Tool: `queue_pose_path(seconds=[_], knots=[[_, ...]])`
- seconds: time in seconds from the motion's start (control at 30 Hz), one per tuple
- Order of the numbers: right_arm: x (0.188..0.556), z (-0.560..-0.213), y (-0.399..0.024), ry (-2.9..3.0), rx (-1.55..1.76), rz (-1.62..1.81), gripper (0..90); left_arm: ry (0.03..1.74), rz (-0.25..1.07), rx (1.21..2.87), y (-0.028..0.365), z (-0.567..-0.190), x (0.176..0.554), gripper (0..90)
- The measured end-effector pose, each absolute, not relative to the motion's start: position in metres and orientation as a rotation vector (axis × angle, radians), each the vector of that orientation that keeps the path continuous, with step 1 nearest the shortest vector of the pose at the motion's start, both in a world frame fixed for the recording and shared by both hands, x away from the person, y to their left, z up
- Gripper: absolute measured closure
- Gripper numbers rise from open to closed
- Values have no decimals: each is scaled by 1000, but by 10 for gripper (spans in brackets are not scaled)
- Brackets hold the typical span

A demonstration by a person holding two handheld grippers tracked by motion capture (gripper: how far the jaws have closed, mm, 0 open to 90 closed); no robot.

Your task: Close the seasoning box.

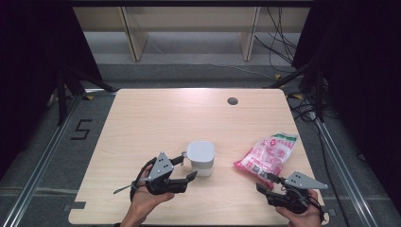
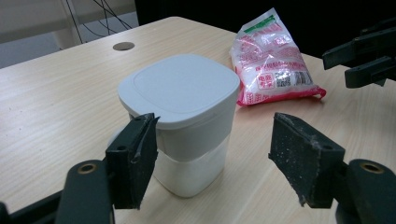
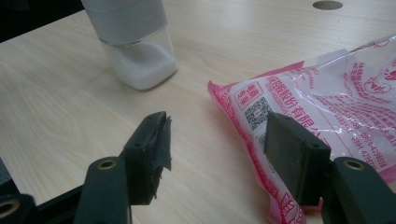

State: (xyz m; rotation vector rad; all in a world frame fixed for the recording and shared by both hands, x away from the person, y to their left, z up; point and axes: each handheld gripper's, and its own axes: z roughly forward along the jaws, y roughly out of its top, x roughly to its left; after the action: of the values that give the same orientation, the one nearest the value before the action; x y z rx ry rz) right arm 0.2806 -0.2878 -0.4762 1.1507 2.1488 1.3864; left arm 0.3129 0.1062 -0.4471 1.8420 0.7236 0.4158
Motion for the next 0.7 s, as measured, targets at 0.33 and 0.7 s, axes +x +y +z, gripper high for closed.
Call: queue_pose_path(seconds=[0.33,0.7], knots=[[281,-476,-288,2146,1133,1381,402,735,393,1848,107,-457,306,286],[283,-477,-289,2142,1108,1374,401,750,416,1886,107,-466,301,281]])
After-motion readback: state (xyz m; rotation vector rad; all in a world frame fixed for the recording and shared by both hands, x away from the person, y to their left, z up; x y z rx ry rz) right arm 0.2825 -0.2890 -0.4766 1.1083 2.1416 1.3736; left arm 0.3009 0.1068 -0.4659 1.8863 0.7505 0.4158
